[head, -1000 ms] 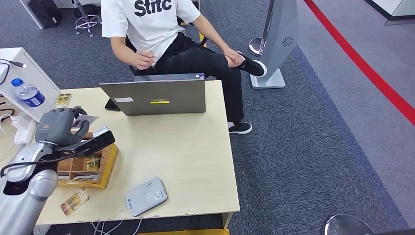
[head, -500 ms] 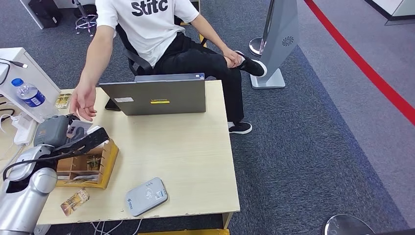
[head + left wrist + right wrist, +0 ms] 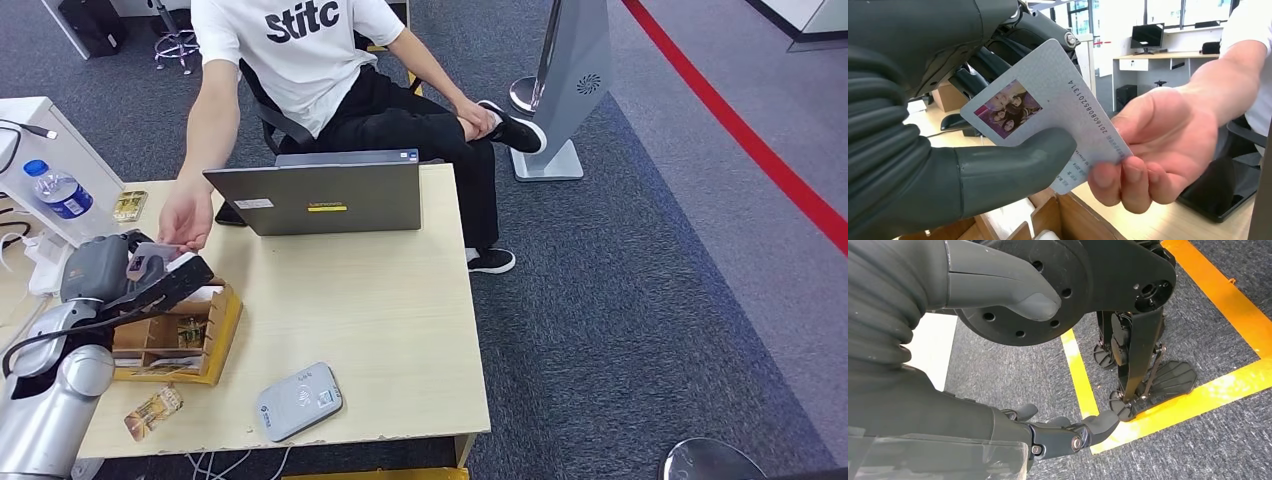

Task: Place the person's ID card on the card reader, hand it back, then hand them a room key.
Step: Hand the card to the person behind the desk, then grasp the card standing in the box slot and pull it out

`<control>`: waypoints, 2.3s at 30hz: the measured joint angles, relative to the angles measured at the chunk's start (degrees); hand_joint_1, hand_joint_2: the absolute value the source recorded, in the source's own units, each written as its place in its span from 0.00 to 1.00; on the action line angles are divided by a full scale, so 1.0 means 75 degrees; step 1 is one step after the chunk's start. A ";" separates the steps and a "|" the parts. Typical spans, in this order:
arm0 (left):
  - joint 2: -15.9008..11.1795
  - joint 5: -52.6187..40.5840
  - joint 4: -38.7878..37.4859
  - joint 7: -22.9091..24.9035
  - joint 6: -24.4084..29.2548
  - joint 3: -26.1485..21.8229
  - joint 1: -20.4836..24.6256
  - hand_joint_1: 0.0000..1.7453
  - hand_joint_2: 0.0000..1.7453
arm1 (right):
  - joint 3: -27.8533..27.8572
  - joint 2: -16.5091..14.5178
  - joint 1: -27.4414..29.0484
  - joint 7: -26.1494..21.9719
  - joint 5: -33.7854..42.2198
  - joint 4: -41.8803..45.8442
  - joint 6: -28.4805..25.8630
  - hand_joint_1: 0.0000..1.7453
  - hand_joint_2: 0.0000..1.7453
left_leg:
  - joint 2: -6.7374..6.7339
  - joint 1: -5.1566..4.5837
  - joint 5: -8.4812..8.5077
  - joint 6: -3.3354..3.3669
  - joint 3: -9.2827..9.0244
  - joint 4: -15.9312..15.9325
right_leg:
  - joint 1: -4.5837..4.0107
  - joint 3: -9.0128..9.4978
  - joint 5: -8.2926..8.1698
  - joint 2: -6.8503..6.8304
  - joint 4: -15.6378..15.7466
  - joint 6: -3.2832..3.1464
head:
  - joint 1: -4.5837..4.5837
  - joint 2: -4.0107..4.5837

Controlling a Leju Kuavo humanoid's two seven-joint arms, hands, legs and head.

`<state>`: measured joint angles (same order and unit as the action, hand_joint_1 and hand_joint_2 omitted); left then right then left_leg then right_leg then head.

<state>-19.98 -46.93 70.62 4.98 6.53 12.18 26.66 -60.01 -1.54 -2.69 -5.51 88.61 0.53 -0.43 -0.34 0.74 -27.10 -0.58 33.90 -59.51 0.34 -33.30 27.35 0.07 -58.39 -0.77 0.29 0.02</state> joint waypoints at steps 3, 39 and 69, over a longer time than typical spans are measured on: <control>0.0007 0.0000 0.0000 0.0000 0.0018 -0.0033 -0.0003 1.00 1.00 | -0.0005 -0.0007 0.0001 0.0000 0.0000 -0.0001 -0.0006 0.00 1.00 | -0.0002 0.0000 0.0000 0.0000 0.0000 0.0000 | 0.0000 0.0000 0.0000 0.0001 0.0000 0.0000 | 0.0000 0.0000; 0.0411 0.1234 0.1202 -0.1029 0.2048 -0.1226 -0.0720 0.00 1.00 | -0.0009 -0.0151 0.0009 -0.0043 0.0000 -0.0024 -0.0184 0.00 1.00 | -0.0003 0.0000 0.0004 -0.0005 0.0004 0.0003 | 0.0000 -0.0007 -0.0001 0.0004 -0.0001 -0.0001 | 0.0001 -0.0001; -0.2541 0.2306 0.3794 -0.2455 -0.2882 0.1405 -0.1732 0.00 1.00 | -0.0200 -0.0177 0.0140 0.0100 -0.0017 -0.0062 -0.0105 0.00 1.00 | -0.0034 0.0004 0.0003 -0.0014 0.0001 0.0015 | -0.0003 -0.0018 -0.0002 0.0026 -0.0004 -0.0009 | 0.0002 -0.0001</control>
<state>-39.04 -29.63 99.08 -13.43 -15.09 22.72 13.67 -61.51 -2.86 -1.64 -4.75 88.48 0.07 -1.21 -0.60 0.77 -27.07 -0.68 33.91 -59.40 0.32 -33.44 27.34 0.26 -58.42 -0.84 0.30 0.01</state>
